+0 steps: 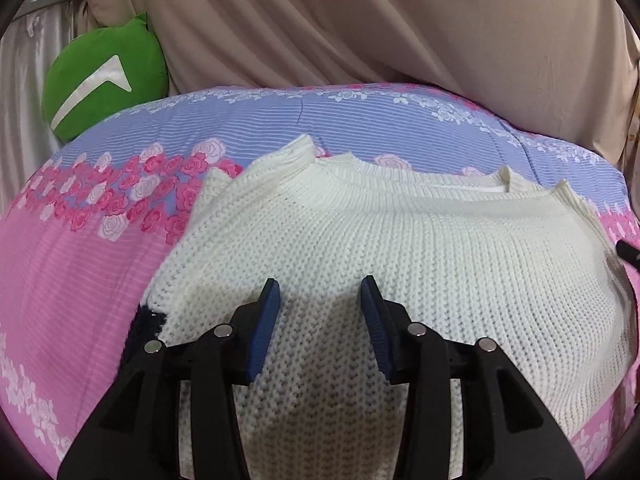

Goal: Fold small clothes

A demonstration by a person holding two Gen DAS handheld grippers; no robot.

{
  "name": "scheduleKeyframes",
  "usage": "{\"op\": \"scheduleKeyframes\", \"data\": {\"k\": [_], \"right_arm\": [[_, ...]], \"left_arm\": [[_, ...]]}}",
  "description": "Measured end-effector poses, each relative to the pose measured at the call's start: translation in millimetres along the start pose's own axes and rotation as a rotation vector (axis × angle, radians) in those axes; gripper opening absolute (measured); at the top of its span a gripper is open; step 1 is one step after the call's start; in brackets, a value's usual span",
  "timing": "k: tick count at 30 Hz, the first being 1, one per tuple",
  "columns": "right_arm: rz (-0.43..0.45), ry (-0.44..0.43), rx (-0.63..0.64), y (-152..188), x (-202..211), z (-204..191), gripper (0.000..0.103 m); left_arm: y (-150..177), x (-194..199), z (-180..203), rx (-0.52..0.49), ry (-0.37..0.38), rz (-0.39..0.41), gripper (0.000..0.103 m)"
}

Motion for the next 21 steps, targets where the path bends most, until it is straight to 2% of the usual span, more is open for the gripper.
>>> {"op": "scheduleKeyframes", "data": {"k": [1,3,4,5,8,9,11,16,17,18,19,20,21], "right_arm": [[-0.003,-0.006,0.012,0.0,-4.8,-4.1,0.014],[-0.039,0.04,0.05,11.1,-21.9,-2.1,0.014],[-0.066,0.078,0.074,22.1,-29.9,2.2,0.009],[-0.047,0.074,0.08,24.8,-32.6,3.2,0.008],[-0.033,0.074,0.051,14.0,-20.7,-2.0,0.011],[-0.023,0.056,0.033,10.5,-16.1,-6.0,0.017],[-0.014,0.025,0.034,5.7,-9.3,-15.3,0.017],[0.009,0.052,0.05,-13.2,-21.6,-19.6,0.017],[0.025,0.066,0.044,-20.6,-23.4,-16.7,0.019],[0.038,0.081,0.037,-28.7,-26.8,-11.6,0.032],[0.046,0.102,0.027,-35.8,-32.0,-5.7,0.051],[0.043,0.109,0.019,-39.8,-37.5,-1.1,0.057],[0.03,0.111,0.005,-42.2,-45.0,3.0,0.058]], "left_arm": [[0.3,-0.5,0.4,-0.007,-0.005,0.003,0.043],[1.1,-0.5,1.9,-0.025,-0.017,0.008,0.043],[1.3,-0.6,1.8,-0.027,-0.019,0.011,0.043],[1.5,-0.5,1.8,-0.028,-0.021,0.013,0.044],[1.9,-0.2,2.2,-0.036,-0.025,0.017,0.044],[2.0,-0.3,2.4,-0.038,-0.027,0.018,0.044],[2.4,-0.4,2.6,-0.042,-0.031,0.02,0.044],[-4.4,7.0,-1.2,-0.007,-0.019,0.029,0.044],[-13.3,10.4,-4.1,0.012,-0.006,0.045,0.045],[-21.8,11.7,-7.4,0.02,-0.001,0.056,0.05],[-32.8,10.6,-13.6,0.032,-0.003,0.068,0.055],[-41.4,7.1,-19.7,0.046,-0.008,0.073,0.064],[-49.7,0.6,-25.9,0.059,-0.011,0.074,0.067]]}}
Point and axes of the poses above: each gripper's, at about its wrist camera, not at the fingertips, and x roughly against the way its jaws point, z to its right, y to its underside, the point moved 8 cm from there along -x, roughly the way its jaws point, and after that the axes turned 14 degrees about z, right-handed, at the moved point
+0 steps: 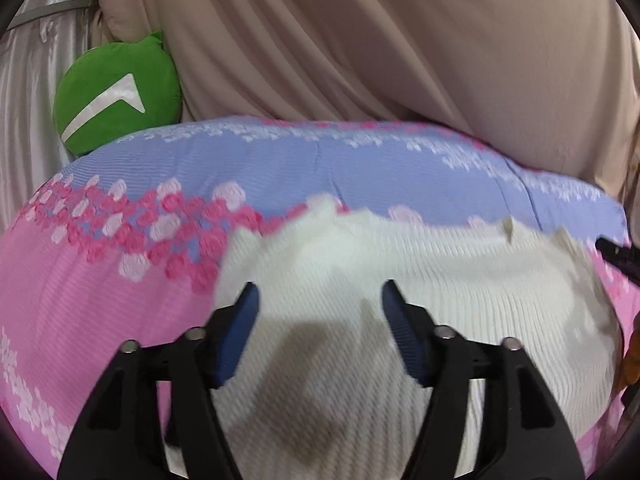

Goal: Fold small clothes

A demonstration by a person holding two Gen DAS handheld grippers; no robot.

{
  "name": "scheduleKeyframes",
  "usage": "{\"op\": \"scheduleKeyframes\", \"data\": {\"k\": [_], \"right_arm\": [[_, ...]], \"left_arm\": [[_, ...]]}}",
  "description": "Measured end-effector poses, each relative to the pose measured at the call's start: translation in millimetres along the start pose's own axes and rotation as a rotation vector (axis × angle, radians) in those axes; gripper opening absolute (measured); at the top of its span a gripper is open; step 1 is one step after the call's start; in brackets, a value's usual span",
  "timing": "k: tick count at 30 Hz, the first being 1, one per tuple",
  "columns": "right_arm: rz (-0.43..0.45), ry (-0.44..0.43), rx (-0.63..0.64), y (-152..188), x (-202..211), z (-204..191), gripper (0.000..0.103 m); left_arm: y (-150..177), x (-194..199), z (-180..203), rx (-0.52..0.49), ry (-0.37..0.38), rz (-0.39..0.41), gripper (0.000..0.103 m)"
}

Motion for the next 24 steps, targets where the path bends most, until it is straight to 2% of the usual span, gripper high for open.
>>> {"op": "scheduleKeyframes", "data": {"k": [2,4,5,6,7,8,10,11,13,14,16,18,20,22,23,24], "right_arm": [[-0.041,-0.015,-0.025,2.6,-15.1,-0.4,0.058],[-0.097,-0.027,-0.022,11.5,-32.2,-4.5,0.059],[-0.13,-0.012,0.006,17.2,-40.5,-5.9,0.055],[-0.114,0.006,0.042,15.1,-39.5,-8.8,0.032],[-0.097,-0.014,0.053,11.4,-35.5,-13.8,0.009],[-0.045,-0.045,0.033,2.8,-26.0,-17.2,0.008],[0.018,-0.026,0.011,-9.9,-17.0,-12.0,0.007],[0.001,-0.006,-0.005,-7.7,-22.1,-4.6,0.007],[-0.088,0.016,-0.045,11.8,-41.9,9.7,0.007],[-0.087,0.004,-0.065,13.3,-42.3,11.0,0.006],[-0.087,0.018,-0.034,11.1,-41.1,8.0,0.006],[-0.089,0.032,0.014,12.3,-43.1,2.4,0.007],[-0.075,0.04,0.03,12.1,-42.0,1.2,0.009],[-0.007,0.04,0.012,4.6,-30.1,4.5,0.009],[0.059,0.061,0.002,-3.9,-15.1,7.8,0.01],[0.104,0.062,0.005,-11.0,-2.4,6.5,0.014]], "left_arm": [[-8.4,-21.2,-11.1,0.027,-0.014,-0.027,0.068],[-5.7,-46.6,-22.4,0.072,0.012,-0.085,0.068],[-0.3,-60.7,-27.1,0.093,0.017,-0.124,0.067],[2.8,-69.2,-30.3,0.094,-0.014,-0.131,0.06],[2.1,-71.7,-30.4,0.07,-0.045,-0.116,0.055],[0.5,-70.6,-29.5,0.052,-0.061,-0.096,0.05],[-0.4,-69.0,-30.7,0.051,-0.071,-0.071,0.046],[2.0,-70.8,-33.9,0.056,-0.079,-0.075,0.046],[5.1,-72.7,-37.6,0.065,-0.079,-0.08,0.047],[5.2,-72.8,-38.0,0.066,-0.075,-0.079,0.047],[6.4,-73.1,-36.6,0.052,-0.079,-0.079,0.05],[7.8,-74.2,-32.5,0.025,-0.075,-0.085,0.066],[8.6,-74.3,-30.5,0.007,-0.08,-0.086,0.075],[8.2,-72.7,-35.1,0.016,-0.109,-0.081,0.078],[7.7,-70.5,-38.2,0.031,-0.119,-0.076,0.078],[7.4,-64.2,-43.8,0.069,-0.117,-0.07,0.078]]}}
Point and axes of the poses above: each gripper's, at about its wrist camera, not at the fingertips, and x roughly against the way its jaws point, z to its right, y to its underside, the point moved 8 cm from there along -x, roughly the way its jaws point, and after that the axes turned 14 degrees about z, right-handed, at the moved point
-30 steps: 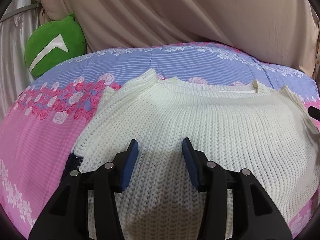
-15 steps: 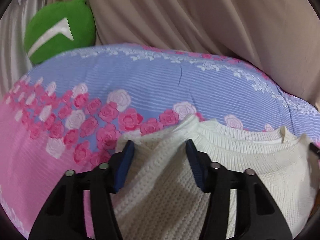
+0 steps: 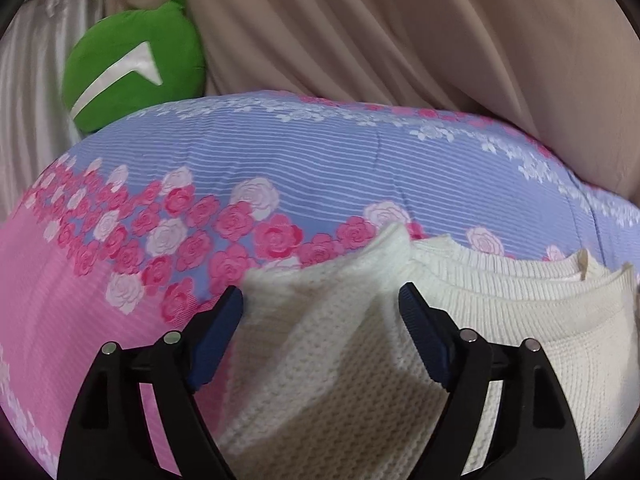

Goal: Fold small clothes

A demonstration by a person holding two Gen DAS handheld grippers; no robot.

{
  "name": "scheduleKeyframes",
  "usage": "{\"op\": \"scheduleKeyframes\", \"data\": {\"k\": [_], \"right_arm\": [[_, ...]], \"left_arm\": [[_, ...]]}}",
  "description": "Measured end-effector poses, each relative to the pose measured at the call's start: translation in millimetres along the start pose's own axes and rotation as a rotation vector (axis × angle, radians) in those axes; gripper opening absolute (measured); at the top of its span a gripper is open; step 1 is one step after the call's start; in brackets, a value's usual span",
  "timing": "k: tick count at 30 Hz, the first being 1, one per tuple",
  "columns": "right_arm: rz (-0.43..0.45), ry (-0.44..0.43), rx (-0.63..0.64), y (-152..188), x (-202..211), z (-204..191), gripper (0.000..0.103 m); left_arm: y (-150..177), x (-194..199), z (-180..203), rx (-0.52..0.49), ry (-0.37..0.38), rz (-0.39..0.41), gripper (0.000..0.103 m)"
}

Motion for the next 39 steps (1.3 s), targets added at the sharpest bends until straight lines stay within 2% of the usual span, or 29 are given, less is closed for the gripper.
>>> {"op": "scheduleKeyframes", "data": {"k": [1,4,7,10,14,17,19,21,25,28,29,30,32,34,35,37,39], "right_arm": [[0.013,-0.034,0.011,-4.8,11.6,-9.5,0.014],[-0.045,-0.18,0.061,3.1,38.4,-55.4,0.014],[-0.17,-0.325,0.135,45.7,51.0,-111.5,0.014],[-0.24,-0.397,0.208,81.2,52.1,-148.3,0.014],[-0.294,-0.418,0.279,119.4,43.7,-167.7,0.014],[-0.263,-0.424,0.285,127.8,39.3,-165.8,0.012],[-0.257,-0.42,0.293,129.0,40.0,-165.7,0.012],[-0.234,-0.405,0.323,131.2,42.8,-167.4,0.012],[-0.198,-0.375,0.393,134.7,45.1,-172.3,0.014],[-0.208,-0.391,0.363,132.3,42.8,-169.7,0.014],[-0.212,-0.397,0.351,131.4,42.3,-168.7,0.014],[-0.213,-0.399,0.345,131.0,41.9,-168.3,0.014],[-0.213,-0.402,0.338,130.5,41.7,-167.9,0.014],[-0.212,-0.407,0.325,130.1,42.7,-167.5,0.016],[-0.212,-0.416,0.309,129.5,43.3,-166.9,0.017],[-0.211,-0.449,0.265,127.4,46.3,-167.0,0.029],[-0.186,-0.459,0.218,119.3,52.6,-161.3,0.036]], "left_arm": [[-0.5,7.6,-6.5,0.041,0.003,0.011,0.078],[0.7,34.8,-21.5,0.111,0.008,0.038,0.078],[8.8,69.9,-30.0,0.132,0.043,0.047,0.078],[22.0,93.9,-33.5,0.102,0.052,0.038,0.078],[53.3,106.9,-40.9,0.145,0.071,-0.007,0.078],[78.4,96.6,-44.1,0.205,0.09,-0.074,0.079],[80.4,98.2,-42.0,0.211,0.095,-0.039,0.083],[81.7,96.9,-38.4,0.19,0.086,-0.039,0.085],[80.4,95.9,-36.7,0.196,0.091,-0.03,0.084],[78.4,97.2,-35.9,0.224,0.126,-0.023,0.062],[77.6,97.8,-33.6,0.23,0.141,-0.026,0.046],[74.9,100.3,-31.6,0.228,0.145,-0.021,0.034],[65.6,111.0,-23.3,0.188,0.118,0.007,0.03],[50.0,123.9,-6.3,0.154,0.132,0.044,0.028],[38.9,133.2,8.7,0.133,0.158,0.066,0.027],[17.0,151.3,42.4,0.088,0.215,0.114,0.027],[0.0,165.4,75.6,0.045,0.272,0.152,0.026]]}}
Point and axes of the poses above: each gripper's, at about its wrist camera, not at the fingertips, and x roughly against the way its jaws point, z to its right, y to its underside, the point moved 8 cm from there along -x, roughly the way its jaws point, and after that the axes turned 14 degrees about z, right-handed, at the moved point
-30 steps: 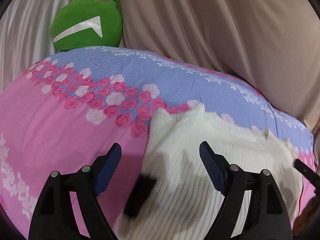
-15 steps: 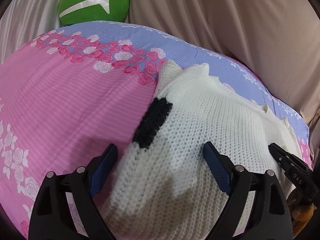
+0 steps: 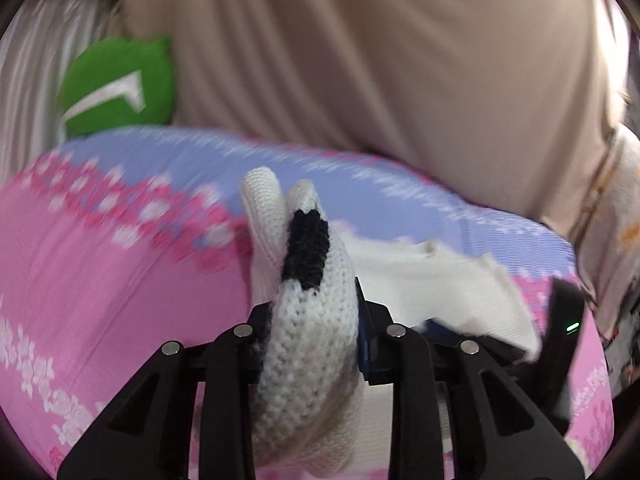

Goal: Fold small clothes

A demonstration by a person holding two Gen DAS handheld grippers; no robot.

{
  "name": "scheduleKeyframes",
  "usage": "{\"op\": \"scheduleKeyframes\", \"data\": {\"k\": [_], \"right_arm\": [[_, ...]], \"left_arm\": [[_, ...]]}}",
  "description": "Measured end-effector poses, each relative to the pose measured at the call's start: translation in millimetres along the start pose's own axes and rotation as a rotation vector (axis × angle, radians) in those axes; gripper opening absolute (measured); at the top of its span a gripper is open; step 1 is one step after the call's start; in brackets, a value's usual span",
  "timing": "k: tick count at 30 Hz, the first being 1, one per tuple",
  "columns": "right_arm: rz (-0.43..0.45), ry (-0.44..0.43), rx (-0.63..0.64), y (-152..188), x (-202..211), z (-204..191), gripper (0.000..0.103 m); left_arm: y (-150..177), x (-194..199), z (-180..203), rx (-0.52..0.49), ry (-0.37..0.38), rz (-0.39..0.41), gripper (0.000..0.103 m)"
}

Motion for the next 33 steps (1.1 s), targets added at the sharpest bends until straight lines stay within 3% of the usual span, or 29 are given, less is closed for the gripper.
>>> {"op": "scheduleKeyframes", "data": {"k": [1,4,7,11,16,19,22,25,26,27,30,33], "right_arm": [[0.008,0.001,-0.031,-2.4,5.0,2.8,0.04],[-0.007,0.016,-0.135,-4.5,29.7,21.6,0.04],[0.036,0.11,-0.152,-2.4,71.8,56.6,0.041],[0.122,0.227,-0.225,14.6,137.9,115.1,0.044],[0.148,0.302,-0.377,48.1,179.6,168.4,0.047],[0.164,0.252,-0.43,47.5,182.3,175.1,0.047],[0.158,0.251,-0.42,47.1,180.4,169.5,0.047],[0.197,0.243,-0.406,38.7,189.3,163.5,0.047],[0.208,0.236,-0.405,32.2,189.9,162.8,0.048],[0.218,0.224,-0.401,25.9,192.4,159.3,0.052],[0.231,0.146,-0.382,-4.4,184.8,147.7,0.064],[0.197,0.084,-0.374,-27.2,161.5,138.2,0.075]], "left_arm": [[-8.0,-0.3,23.2,-0.022,0.04,0.014,0.026],[-16.8,-5.3,75.9,-0.074,0.125,0.028,0.026],[-9.4,-17.6,130.9,-0.114,0.225,-0.001,0.026],[36.3,-46.2,191.6,-0.159,0.314,-0.122,0.026],[105.5,-78.8,228.2,-0.241,0.302,-0.262,0.026],[110.9,-78.2,233.0,-0.293,0.285,-0.227,0.031],[96.4,-66.9,222.2,-0.218,0.343,-0.257,0.035],[69.0,-31.6,196.5,-0.134,0.397,-0.211,0.057],[62.6,-23.1,187.5,-0.12,0.392,-0.19,0.069],[56.2,-13.5,173.1,-0.111,0.371,-0.166,0.073],[52.5,-4.2,143.1,-0.087,0.305,-0.157,0.073],[66.8,-7.8,111.2,-0.034,0.236,-0.21,0.073]]}}
Point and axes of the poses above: each gripper's, at about its wrist camera, not at the fingertips, and x roughly against the way its jaws point, z to its right, y to its underside, the point moved 8 cm from there along -x, roughly the way its jaws point, and after that the axes turned 14 degrees about z, right-handed, at the moved point
